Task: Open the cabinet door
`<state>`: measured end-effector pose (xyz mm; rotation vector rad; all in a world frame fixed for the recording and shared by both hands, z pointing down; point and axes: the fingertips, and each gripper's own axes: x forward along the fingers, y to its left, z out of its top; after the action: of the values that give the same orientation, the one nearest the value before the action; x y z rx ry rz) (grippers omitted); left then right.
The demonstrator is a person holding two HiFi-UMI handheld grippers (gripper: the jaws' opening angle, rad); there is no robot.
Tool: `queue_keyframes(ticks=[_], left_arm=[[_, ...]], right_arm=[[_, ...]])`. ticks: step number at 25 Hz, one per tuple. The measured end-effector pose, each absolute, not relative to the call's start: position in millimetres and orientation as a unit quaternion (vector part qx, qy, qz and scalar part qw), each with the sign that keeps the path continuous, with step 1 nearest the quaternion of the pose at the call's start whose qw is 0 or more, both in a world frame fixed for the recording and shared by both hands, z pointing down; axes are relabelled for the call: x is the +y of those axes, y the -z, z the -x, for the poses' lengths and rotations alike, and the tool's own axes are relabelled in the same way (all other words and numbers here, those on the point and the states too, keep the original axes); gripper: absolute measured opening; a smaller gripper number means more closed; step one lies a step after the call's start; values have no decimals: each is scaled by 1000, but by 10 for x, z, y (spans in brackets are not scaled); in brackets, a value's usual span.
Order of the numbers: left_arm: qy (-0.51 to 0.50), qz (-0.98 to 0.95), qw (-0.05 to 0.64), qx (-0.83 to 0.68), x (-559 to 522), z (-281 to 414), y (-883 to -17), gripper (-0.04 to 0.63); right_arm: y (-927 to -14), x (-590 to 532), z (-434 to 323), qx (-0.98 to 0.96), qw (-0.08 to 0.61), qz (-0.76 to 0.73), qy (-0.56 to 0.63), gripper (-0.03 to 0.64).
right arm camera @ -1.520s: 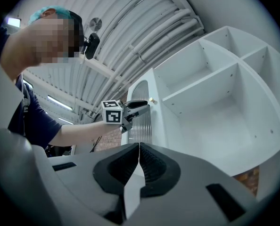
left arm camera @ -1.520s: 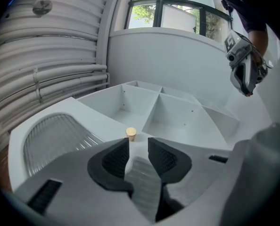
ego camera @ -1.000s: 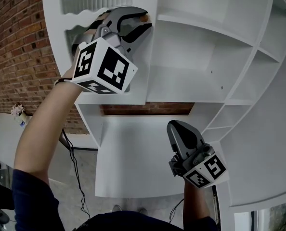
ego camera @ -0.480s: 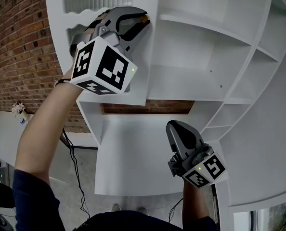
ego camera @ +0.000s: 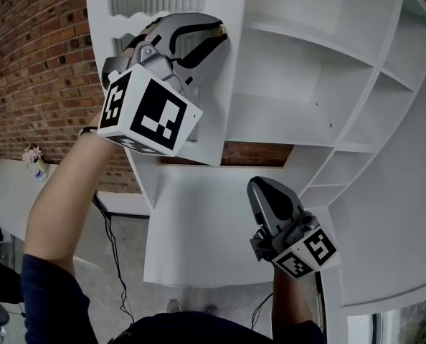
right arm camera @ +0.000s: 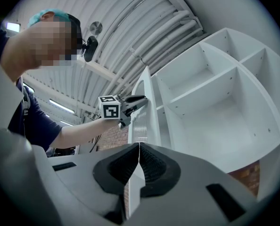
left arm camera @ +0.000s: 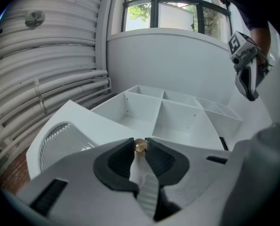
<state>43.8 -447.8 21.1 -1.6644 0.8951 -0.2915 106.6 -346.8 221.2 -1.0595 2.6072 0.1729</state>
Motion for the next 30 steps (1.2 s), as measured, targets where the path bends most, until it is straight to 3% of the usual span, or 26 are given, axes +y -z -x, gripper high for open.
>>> queue_keyframes(ticks=[14,30], left_arm=[[100,724,573,369,-3637,109,-213,75],[122,718,576,371,-3361,315,-209,78]], right_arm=[[-2137,-2978,-500,921,163,348,-67,26],[-2103,-3035,-456,939,159,298,-58,26]])
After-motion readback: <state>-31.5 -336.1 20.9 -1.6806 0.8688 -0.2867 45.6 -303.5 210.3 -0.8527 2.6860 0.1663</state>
